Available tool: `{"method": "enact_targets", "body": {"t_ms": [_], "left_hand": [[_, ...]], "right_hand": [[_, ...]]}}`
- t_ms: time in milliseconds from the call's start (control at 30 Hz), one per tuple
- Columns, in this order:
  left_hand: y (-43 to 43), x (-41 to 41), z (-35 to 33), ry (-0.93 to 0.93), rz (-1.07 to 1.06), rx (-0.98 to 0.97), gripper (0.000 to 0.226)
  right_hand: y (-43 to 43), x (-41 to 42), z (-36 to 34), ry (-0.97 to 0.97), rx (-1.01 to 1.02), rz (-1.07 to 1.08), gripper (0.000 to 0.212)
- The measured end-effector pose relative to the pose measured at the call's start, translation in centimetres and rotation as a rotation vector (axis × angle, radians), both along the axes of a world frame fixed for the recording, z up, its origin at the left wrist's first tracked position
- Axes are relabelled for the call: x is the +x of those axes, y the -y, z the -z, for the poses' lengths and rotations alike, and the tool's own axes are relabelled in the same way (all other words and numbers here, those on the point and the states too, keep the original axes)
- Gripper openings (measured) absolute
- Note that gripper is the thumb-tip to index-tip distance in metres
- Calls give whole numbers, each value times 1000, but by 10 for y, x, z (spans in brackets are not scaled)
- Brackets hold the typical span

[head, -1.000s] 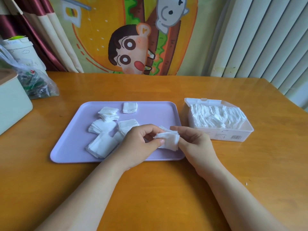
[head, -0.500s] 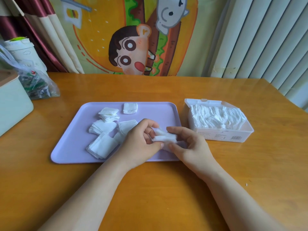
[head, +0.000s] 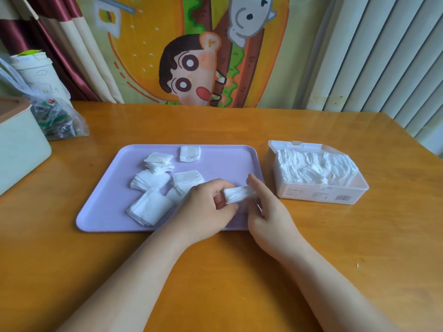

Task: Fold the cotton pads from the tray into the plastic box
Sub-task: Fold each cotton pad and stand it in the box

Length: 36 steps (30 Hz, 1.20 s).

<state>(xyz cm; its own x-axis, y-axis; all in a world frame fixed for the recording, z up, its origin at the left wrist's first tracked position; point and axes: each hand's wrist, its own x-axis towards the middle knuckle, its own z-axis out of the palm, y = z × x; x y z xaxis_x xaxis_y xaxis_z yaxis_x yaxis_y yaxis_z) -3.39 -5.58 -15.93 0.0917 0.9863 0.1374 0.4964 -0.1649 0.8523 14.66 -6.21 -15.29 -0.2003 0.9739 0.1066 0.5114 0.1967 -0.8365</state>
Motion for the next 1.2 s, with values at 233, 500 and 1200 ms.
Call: {"method": "enact_targets", "body": {"t_ms": [233, 500, 1200], "left_hand": [[1, 3, -3, -112, -10, 20, 4], [8, 2, -8, -160, -9, -5, 6], [72, -89, -30, -406, -390, -148, 45]], "right_hand": [[-1, 3, 9, 73, 158, -96, 77], [-4, 1, 22, 158, 301, -81, 58], [8, 6, -3, -113, 6, 65, 15]]}}
